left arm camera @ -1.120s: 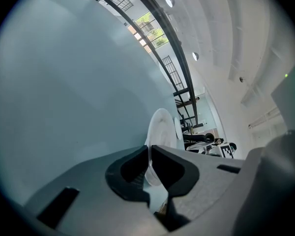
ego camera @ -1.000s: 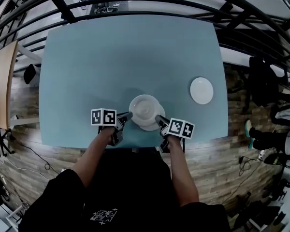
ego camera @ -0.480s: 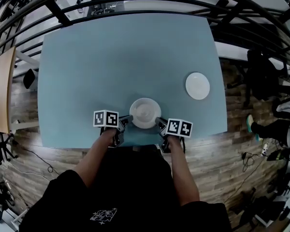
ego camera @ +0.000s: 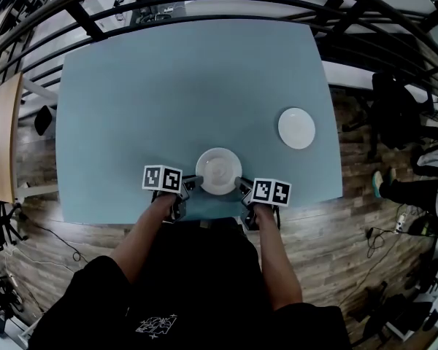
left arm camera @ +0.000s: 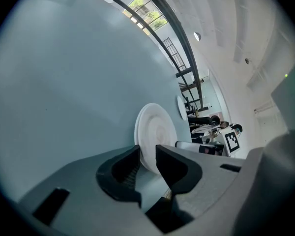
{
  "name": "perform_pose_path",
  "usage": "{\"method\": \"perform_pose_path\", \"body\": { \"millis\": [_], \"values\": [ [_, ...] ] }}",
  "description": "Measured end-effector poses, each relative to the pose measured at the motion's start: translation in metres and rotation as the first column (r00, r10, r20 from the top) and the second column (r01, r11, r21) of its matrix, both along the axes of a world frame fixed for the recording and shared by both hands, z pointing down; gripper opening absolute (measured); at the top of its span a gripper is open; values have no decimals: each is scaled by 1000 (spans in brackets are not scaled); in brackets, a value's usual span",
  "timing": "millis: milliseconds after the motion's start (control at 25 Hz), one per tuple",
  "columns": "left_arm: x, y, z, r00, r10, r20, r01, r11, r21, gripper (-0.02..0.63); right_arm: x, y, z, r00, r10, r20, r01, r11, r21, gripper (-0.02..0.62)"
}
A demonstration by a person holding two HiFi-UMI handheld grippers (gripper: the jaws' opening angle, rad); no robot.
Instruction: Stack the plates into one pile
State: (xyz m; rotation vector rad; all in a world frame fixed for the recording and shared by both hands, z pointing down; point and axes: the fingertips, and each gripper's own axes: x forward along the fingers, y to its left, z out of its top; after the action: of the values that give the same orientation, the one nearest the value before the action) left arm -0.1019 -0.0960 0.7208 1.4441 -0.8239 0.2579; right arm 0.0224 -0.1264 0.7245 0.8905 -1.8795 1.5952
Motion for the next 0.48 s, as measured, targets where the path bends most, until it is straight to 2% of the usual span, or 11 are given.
{"method": "perform_pose_path", "body": {
  "millis": [240,360,480],
  "values": [
    [-6,-2,1,998,34,52,-34,999,11,100,2,-6,0,998,-26,-53,28,999,39,49],
    [-7,-3,1,996,60,72,-61,998,17,101,1,-8,-2,998,-42,-51,45,997,57,49],
    [-8,-4,1,996,52,75,-54,998,20,101,-2,-6,-2,992,-93,-87,100,992,76,49]
  ]
}}
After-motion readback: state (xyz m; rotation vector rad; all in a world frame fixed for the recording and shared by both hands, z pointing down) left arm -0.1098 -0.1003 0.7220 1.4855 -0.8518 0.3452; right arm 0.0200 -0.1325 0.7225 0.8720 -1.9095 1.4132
